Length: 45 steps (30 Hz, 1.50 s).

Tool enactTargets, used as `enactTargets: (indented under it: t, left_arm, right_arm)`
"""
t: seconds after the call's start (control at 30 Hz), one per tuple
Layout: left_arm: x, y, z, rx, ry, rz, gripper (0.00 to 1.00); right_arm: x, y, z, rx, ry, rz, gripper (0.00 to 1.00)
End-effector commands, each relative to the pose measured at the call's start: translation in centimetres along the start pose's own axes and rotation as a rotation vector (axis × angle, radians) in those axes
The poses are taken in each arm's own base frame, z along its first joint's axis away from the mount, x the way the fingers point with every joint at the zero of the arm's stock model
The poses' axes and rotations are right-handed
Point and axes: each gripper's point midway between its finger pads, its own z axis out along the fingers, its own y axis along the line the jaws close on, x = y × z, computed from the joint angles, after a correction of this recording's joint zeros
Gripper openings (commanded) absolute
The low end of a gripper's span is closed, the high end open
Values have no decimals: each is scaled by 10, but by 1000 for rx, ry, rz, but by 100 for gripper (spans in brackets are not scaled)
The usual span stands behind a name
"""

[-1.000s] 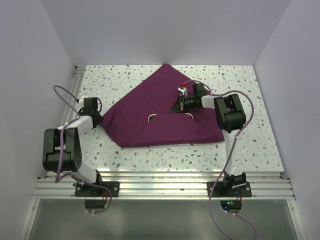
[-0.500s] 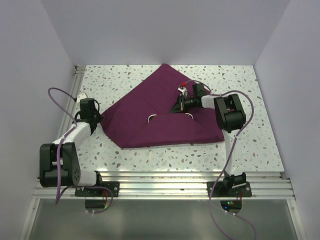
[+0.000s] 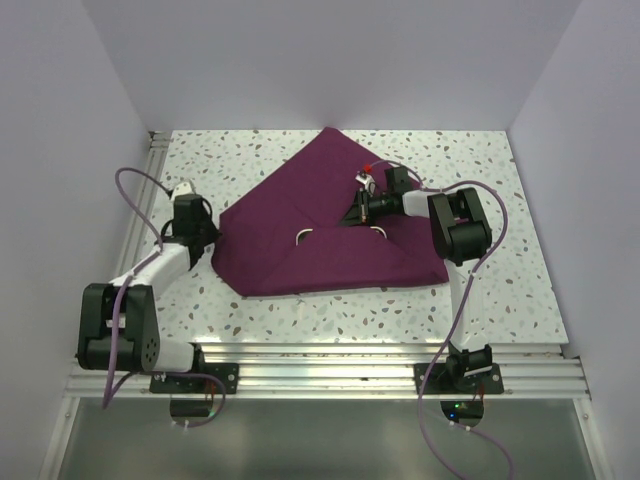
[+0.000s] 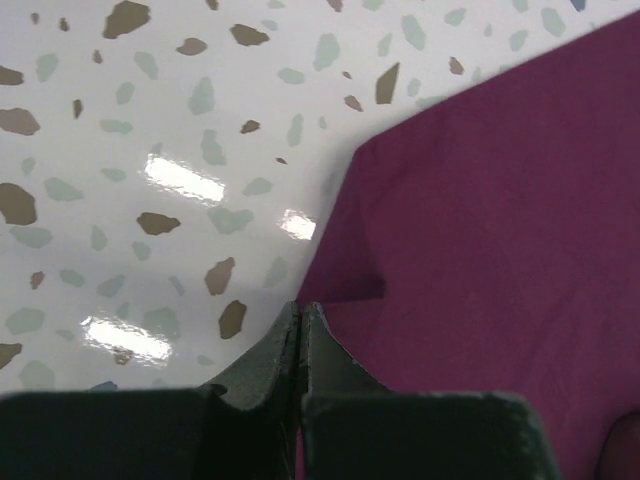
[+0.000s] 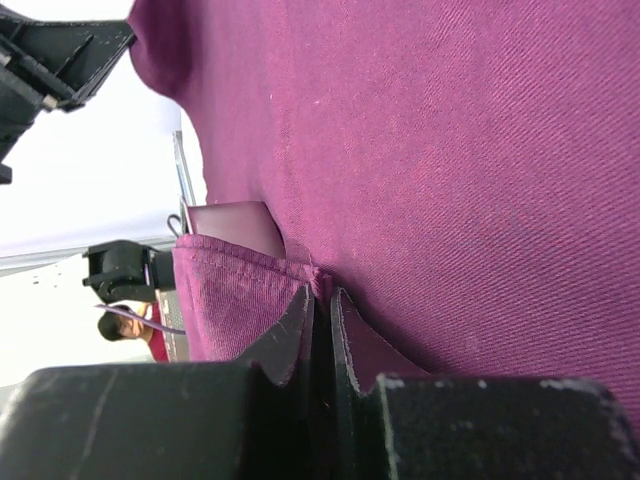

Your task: Prepare the surgical pack

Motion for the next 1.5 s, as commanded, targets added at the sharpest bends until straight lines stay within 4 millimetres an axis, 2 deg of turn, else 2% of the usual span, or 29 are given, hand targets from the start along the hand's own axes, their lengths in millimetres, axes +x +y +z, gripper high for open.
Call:
enactTargets:
  t: [0.0,0.07,0.2,0.33,0.53,0.67,0.87,0.97,1.03,1.13,1.47]
  left_arm:
    - [-23,-37,-6,79,-62,48,0]
    - [-21,-43,-6,71,-47,66,0]
    - [-10,-74,-15,75,-61,142,0]
    - [2,-92,-14,89,-44,175,0]
    - [22,-88,0,43,4,242,0]
    - [23,-83,3,0,1,314,4]
    - [29,-74,7,-92,13,434,27]
    - [31,-72,7,-117,10,459,47]
    - [32,-71,7,-117,7,460,52]
    - [31,-71,7,-124,4,463,54]
    - [38,-65,9,-151,36,466,52]
  right_arm:
    - [36,-45,15,107,63,119,0]
    - [36,-44,16,107,65,118,0]
    - [35,-45,15,107,62,119,0]
    - [36,-45,15,107,63,119,0]
    - [36,-45,15,109,63,120,0]
    - [37,-46,15,109,64,121,0]
    - [37,-47,17,110,67,125,0]
    - [37,-47,16,110,67,123,0]
    - [38,-47,16,112,68,126,0]
    - [38,-48,16,112,69,124,0]
    - [39,-49,16,116,70,126,0]
